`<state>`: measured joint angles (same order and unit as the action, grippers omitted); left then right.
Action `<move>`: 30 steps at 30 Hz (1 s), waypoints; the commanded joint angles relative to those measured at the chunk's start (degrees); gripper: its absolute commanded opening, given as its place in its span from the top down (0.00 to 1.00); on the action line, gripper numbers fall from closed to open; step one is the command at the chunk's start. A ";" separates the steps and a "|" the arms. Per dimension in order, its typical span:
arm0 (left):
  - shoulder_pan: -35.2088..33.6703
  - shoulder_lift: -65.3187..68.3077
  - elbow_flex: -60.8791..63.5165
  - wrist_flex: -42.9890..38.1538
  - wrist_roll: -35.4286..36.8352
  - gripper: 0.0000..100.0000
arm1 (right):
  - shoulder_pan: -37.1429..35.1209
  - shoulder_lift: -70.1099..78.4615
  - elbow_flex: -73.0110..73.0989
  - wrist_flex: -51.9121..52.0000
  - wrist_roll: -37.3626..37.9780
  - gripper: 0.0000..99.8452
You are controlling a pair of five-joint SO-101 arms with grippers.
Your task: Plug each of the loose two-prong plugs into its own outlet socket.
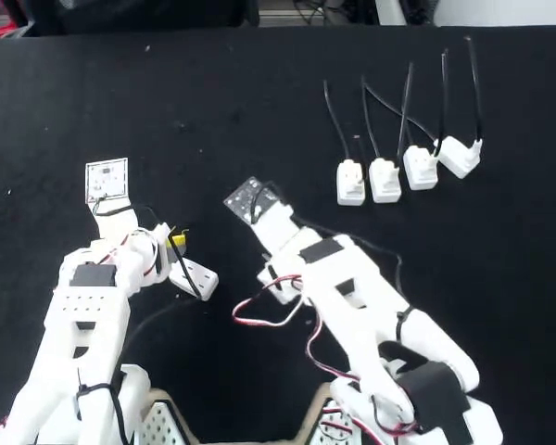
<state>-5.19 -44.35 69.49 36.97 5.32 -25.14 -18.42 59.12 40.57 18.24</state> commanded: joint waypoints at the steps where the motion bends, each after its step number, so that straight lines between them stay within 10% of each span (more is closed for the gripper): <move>1: -0.13 -0.88 -2.51 -0.09 -0.44 0.71 | -0.97 -4.35 -0.13 0.79 0.09 0.93; 30: -0.13 -0.88 -2.86 0.18 -0.35 0.71 | -2.29 -16.66 1.27 7.91 -4.92 0.99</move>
<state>-5.19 -44.35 69.49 36.97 5.32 -25.93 -28.62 63.43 47.78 14.99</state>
